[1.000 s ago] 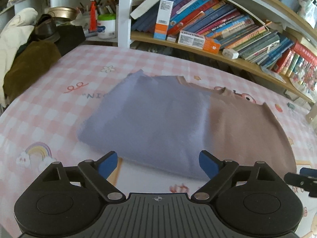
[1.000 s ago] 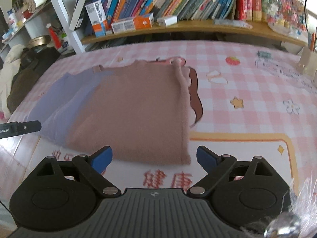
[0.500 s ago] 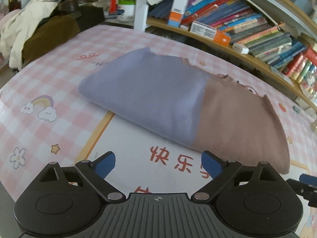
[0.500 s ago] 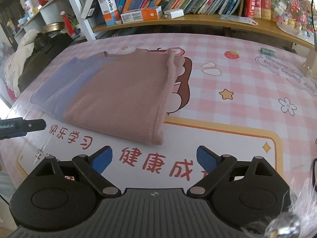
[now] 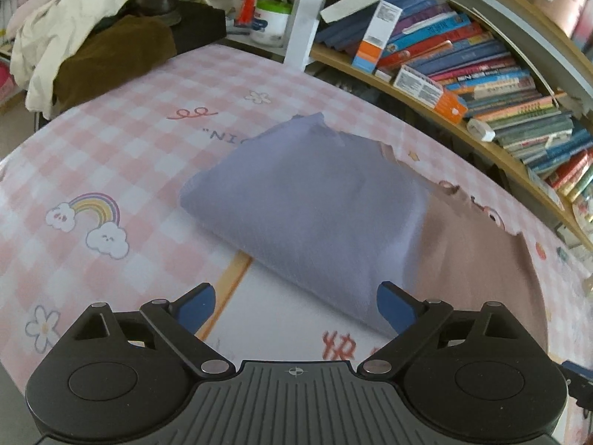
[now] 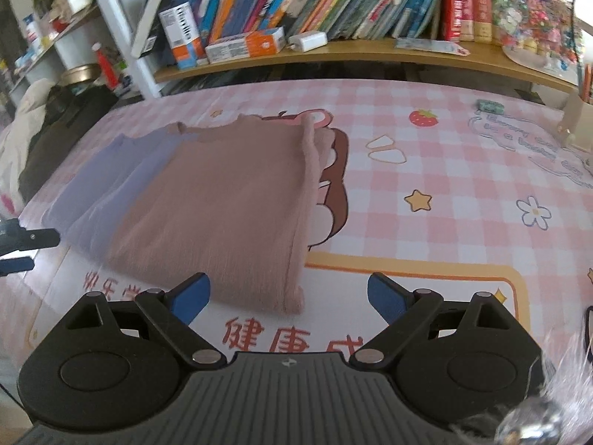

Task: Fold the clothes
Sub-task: 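Move both open tools to the lavender side edge of the folded sweater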

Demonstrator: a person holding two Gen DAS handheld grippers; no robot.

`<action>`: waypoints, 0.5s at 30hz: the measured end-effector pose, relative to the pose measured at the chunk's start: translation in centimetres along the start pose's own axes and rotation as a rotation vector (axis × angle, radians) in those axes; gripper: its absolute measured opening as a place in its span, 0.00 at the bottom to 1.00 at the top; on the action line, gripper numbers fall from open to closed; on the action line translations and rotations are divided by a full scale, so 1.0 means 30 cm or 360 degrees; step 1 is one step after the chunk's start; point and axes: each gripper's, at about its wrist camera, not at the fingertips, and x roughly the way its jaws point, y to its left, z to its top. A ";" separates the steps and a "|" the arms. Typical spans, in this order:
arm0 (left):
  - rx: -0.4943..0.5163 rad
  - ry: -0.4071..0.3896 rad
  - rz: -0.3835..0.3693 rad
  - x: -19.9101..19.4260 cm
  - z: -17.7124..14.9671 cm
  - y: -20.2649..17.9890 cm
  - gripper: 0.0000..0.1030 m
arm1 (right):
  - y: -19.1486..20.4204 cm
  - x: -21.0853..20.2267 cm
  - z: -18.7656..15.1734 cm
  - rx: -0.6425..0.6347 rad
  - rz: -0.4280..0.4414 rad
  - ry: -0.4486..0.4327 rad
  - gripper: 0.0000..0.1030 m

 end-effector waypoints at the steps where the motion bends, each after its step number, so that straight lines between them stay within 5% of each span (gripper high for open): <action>1: -0.0020 0.0007 -0.0021 0.006 0.009 0.012 0.93 | -0.001 0.004 0.002 0.0015 -0.0015 -0.0003 0.89; 8: -0.0060 0.0022 -0.0121 0.038 0.046 0.045 0.93 | 0.008 0.023 0.008 0.0081 -0.0096 -0.0013 0.89; 15: -0.0429 0.0016 -0.0235 0.065 0.070 0.152 0.93 | 0.001 0.028 0.022 0.0120 -0.0190 -0.0062 0.89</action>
